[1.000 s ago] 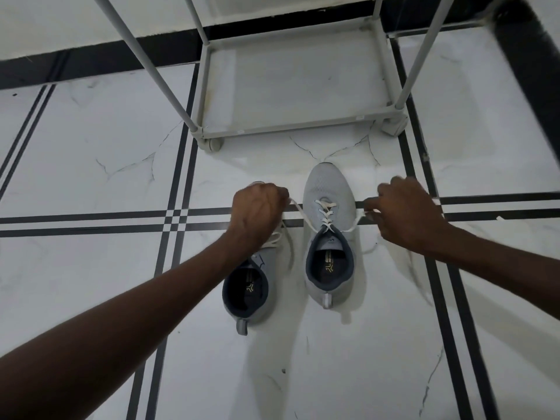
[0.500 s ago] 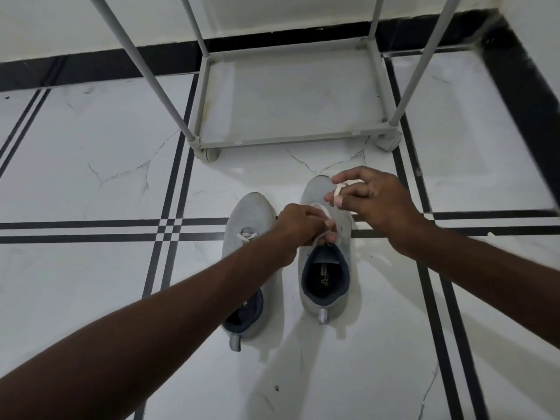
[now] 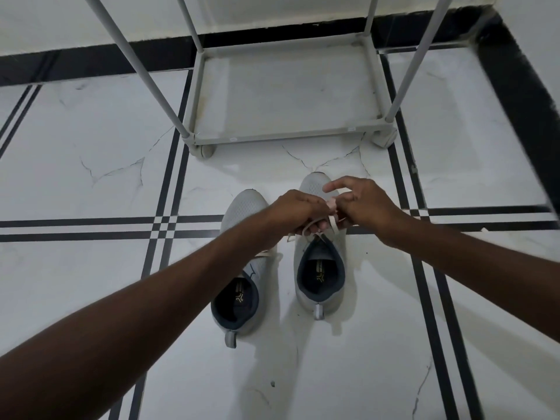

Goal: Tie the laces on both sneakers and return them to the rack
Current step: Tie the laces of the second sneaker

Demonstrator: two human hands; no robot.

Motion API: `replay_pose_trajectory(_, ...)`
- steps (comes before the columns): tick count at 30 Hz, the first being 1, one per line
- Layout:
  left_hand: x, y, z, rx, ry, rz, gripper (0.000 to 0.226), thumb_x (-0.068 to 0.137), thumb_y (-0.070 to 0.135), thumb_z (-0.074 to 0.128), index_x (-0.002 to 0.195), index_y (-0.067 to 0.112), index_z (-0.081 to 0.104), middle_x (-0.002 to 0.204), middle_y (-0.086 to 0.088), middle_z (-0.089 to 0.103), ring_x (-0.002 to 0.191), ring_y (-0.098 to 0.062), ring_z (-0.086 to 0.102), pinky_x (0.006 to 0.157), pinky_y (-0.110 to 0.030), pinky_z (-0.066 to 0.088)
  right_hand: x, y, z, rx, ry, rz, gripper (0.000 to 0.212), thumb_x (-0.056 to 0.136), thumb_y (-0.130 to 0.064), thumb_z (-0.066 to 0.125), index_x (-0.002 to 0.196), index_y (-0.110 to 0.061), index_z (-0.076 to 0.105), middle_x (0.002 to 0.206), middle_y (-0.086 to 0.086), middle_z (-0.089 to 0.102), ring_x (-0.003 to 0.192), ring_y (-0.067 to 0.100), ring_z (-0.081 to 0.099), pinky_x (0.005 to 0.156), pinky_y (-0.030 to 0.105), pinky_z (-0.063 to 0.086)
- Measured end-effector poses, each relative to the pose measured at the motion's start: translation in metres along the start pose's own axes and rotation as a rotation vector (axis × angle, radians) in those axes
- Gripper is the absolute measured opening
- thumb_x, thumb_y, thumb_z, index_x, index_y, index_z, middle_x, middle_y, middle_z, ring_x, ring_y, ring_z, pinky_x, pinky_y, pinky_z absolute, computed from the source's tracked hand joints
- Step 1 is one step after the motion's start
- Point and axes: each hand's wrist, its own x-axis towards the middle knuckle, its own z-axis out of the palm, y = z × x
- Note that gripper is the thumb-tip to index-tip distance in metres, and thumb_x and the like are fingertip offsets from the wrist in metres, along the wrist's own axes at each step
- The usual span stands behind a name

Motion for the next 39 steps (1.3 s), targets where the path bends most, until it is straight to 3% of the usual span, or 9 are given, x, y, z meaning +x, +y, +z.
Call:
replay_pose_trajectory(5, 0.000, 0.001, -0.011, 0.062, 0.014, 0.158, 0.020, 0.086, 0.021, 0.074, 0.088, 0.001, 0.074, 0.071, -0.007, 0.069, 0.062, -0.012, 0.057, 0.066, -0.028, 0.047, -0.006, 0.008, -0.004, -0.111, -0.098, -0.015, 0.018, 0.087, -0.010, 0.069, 0.104, -0.013, 0.068, 0.054, -0.002, 0.065, 0.055, 0.025, 0.064, 0.052, 0.032, 0.053)
replay_pose_trajectory(11, 0.006, -0.002, -0.003, 0.800, 0.282, 0.572, 0.016, 0.080, 0.014, 0.073, 0.096, 0.019, 0.073, 0.081, 0.007, 0.072, 0.070, -0.011, 0.065, 0.067, -0.030, 0.054, -0.003, 0.001, -0.011, -0.252, -0.235, 0.030, 0.032, 0.087, -0.010, 0.066, 0.117, -0.016, 0.059, 0.066, 0.002, 0.070, 0.044, 0.017, 0.055, 0.039, 0.026, 0.043)
replay_pose_trajectory(14, 0.010, -0.013, 0.006, 1.029, 0.453, 0.690, 0.019, 0.084, 0.010, 0.063, 0.097, 0.021, 0.072, 0.089, 0.004, 0.070, 0.076, -0.019, 0.065, 0.061, -0.035, 0.052, 0.007, 0.006, -0.006, -0.209, -0.049, 0.063, 0.033, 0.086, -0.003, 0.060, 0.117, -0.012, 0.058, 0.083, 0.005, 0.076, 0.063, 0.021, 0.066, 0.065, 0.041, 0.059)
replay_pose_trajectory(17, 0.010, -0.017, 0.008, 1.057, 0.565, 0.709, 0.015, 0.084, 0.011, 0.062, 0.092, 0.020, 0.070, 0.087, 0.003, 0.069, 0.077, -0.022, 0.064, 0.059, -0.039, 0.052, 0.014, 0.015, -0.002, -0.013, 0.058, 0.204, 0.026, 0.084, -0.005, 0.069, 0.107, -0.003, 0.058, 0.083, 0.012, 0.078, 0.067, 0.025, 0.068, 0.080, 0.046, 0.059)
replay_pose_trajectory(25, 0.011, -0.023, 0.011, 0.462, 0.599, 0.412, 0.003, 0.077, 0.021, 0.076, 0.080, 0.022, 0.075, 0.068, 0.010, 0.071, 0.063, -0.004, 0.064, 0.061, -0.024, 0.052, 0.014, 0.013, -0.002, 0.353, -0.273, 0.222, 0.026, 0.090, 0.000, 0.063, 0.115, -0.003, 0.061, 0.108, 0.022, 0.071, 0.103, 0.034, 0.070, 0.097, 0.042, 0.054)
replay_pose_trajectory(28, 0.008, -0.022, 0.004, 0.175, 0.488, 0.285, 0.008, 0.074, 0.018, 0.082, 0.082, 0.019, 0.079, 0.071, 0.002, 0.075, 0.067, -0.007, 0.069, 0.062, -0.022, 0.056, 0.017, 0.011, -0.006, 0.223, -0.184, 0.177, 0.039, 0.083, 0.002, 0.068, 0.120, -0.006, 0.059, 0.103, 0.023, 0.073, 0.095, 0.032, 0.073, 0.089, 0.040, 0.058)
replay_pose_trajectory(31, 0.003, -0.025, -0.007, -0.102, 0.431, 0.147, 0.006, 0.079, 0.016, 0.079, 0.078, 0.011, 0.075, 0.086, -0.015, 0.077, 0.078, -0.022, 0.074, 0.064, -0.026, 0.058, 0.019, 0.008, -0.011, 0.131, -0.051, 0.161, 0.027, 0.084, 0.004, 0.060, 0.110, -0.004, 0.060, 0.076, 0.016, 0.067, 0.066, 0.025, 0.067, 0.068, 0.035, 0.060)
replay_pose_trajectory(35, -0.003, -0.034, -0.020, -0.256, 0.455, -0.194, 0.015, 0.087, 0.008, 0.069, 0.089, -0.007, 0.070, 0.079, -0.018, 0.072, 0.051, -0.015, 0.065, 0.048, -0.022, 0.054, 0.022, 0.017, -0.028, -0.220, 0.101, -0.006, 0.011, 0.085, -0.010, 0.067, 0.093, -0.013, 0.061, 0.068, 0.008, 0.062, 0.046, 0.012, 0.054, 0.050, 0.025, 0.048)
replay_pose_trajectory(39, -0.011, -0.046, -0.031, -0.225, 0.427, -0.404, 0.017, 0.093, 0.006, 0.057, 0.078, 0.000, 0.061, 0.071, -0.015, 0.061, 0.037, -0.014, 0.057, 0.037, -0.020, 0.047, 0.016, 0.041, -0.045, -0.686, 0.139, -0.250, 0.018, 0.085, -0.032, 0.071, 0.080, -0.018, 0.060, 0.053, 0.002, 0.059, 0.049, 0.020, 0.054, 0.050, 0.024, 0.038)
